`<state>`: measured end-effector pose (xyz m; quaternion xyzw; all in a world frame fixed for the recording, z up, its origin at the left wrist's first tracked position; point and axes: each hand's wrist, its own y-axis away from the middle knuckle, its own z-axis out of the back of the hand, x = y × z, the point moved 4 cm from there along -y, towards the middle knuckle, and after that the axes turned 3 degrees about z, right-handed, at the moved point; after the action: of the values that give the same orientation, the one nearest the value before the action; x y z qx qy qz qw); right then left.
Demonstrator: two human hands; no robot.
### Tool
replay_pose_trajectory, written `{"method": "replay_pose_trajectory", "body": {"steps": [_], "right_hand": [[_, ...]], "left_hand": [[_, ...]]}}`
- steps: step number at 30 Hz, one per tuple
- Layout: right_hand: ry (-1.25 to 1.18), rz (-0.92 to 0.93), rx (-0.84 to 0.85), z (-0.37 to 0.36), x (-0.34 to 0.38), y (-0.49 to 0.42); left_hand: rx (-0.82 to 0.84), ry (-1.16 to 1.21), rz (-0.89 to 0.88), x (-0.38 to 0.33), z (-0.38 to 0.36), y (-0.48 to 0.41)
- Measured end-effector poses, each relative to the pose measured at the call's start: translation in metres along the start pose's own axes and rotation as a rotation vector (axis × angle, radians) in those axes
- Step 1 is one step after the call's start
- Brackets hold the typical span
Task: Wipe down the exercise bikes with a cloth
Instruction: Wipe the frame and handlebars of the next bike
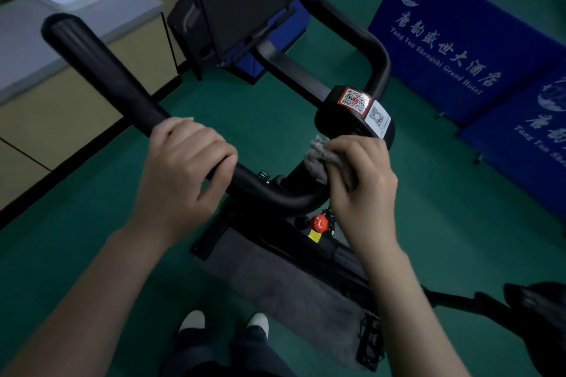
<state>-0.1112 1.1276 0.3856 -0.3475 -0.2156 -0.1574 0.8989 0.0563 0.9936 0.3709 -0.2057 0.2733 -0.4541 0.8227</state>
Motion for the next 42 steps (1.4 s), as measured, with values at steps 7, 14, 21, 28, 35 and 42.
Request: {"method": "replay_pose_trajectory", "body": {"steps": [7, 14, 21, 28, 35, 42], "right_hand": [[-0.074, -0.058, -0.087, 0.001, -0.002, 0.02], [-0.228, -0.333, -0.183, 0.005, -0.038, -0.011], [-0.206, -0.294, -0.302, 0.001, -0.041, 0.009], [-0.296, -0.53, -0.572, -0.016, -0.035, 0.027], [-0.481, -0.738, -0.657, -0.022, -0.031, 0.047], [-0.668, -0.913, -0.661, -0.041, -0.021, 0.061]], "left_hand": [[-0.019, -0.006, 0.006, -0.002, -0.001, -0.001], [-0.012, -0.022, 0.015, -0.002, -0.002, -0.001], [-0.021, -0.034, 0.033, -0.002, -0.004, -0.001], [-0.035, -0.04, 0.034, -0.004, -0.003, -0.001], [-0.051, -0.069, 0.018, -0.006, -0.004, -0.002], [-0.063, -0.073, 0.026, -0.006, -0.005, -0.001]]}}
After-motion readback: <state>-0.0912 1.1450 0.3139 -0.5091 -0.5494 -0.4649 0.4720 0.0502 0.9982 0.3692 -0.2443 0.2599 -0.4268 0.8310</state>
